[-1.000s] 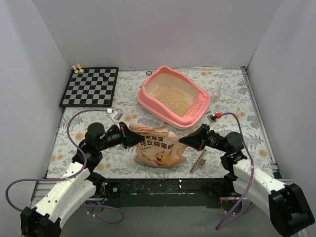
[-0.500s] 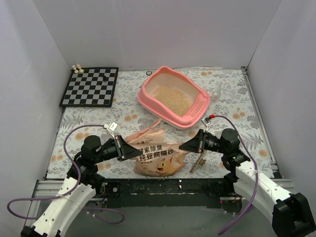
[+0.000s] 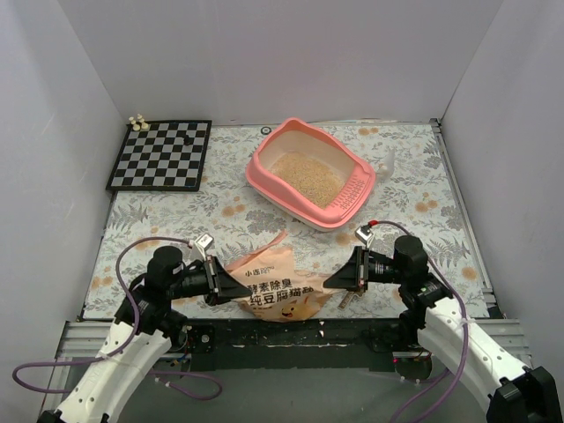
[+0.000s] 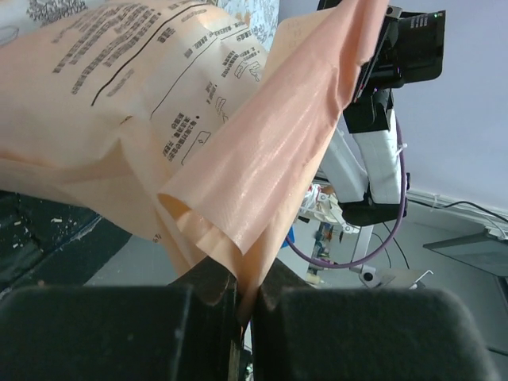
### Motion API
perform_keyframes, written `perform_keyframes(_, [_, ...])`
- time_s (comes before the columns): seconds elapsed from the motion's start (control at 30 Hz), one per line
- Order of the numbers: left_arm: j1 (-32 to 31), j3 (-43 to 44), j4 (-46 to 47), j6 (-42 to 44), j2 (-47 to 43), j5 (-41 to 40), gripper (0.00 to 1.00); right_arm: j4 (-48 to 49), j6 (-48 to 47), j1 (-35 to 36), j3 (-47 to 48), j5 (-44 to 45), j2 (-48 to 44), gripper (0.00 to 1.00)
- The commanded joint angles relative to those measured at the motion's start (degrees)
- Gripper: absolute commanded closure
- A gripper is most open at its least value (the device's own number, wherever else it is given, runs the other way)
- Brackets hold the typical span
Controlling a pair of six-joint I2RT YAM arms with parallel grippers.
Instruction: Fill the litter box with clean litter
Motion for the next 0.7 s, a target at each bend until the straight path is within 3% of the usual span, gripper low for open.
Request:
perform_keyframes(0.0, [0.7,-2.9,-11.5,-1.0,-3.7,0.6,1.00,-16.2,-5.4,-1.0,-1.5,-1.1,-2.6,0.99])
perform_keyframes(0.23, [0.7,-7.1,-12.5,-0.2,-4.7,5.3,1.00,-18.9,-5.8,-1.0,-4.4,-1.8,-5.1,0.99])
perform_keyframes(0.37, [0.7,-6.7,-11.3,1.9,-1.2,6.1,1.00,-22.9,-14.5,-0.9,-0.3,0.8,-1.6,0.96])
perform_keyframes(0.43, [0.7,-5.2,-11.6,3.3,0.9,5.3,1.00,-29.8,-23.3,-1.0,6.6,4.3,1.2,0.76])
perform_keyframes(0.67, [0.7,-2.4,-10.6,4.4,3.8,4.8,1.00,-36.1,-38.5,-0.5,25.4,9.0,7.3,0.37])
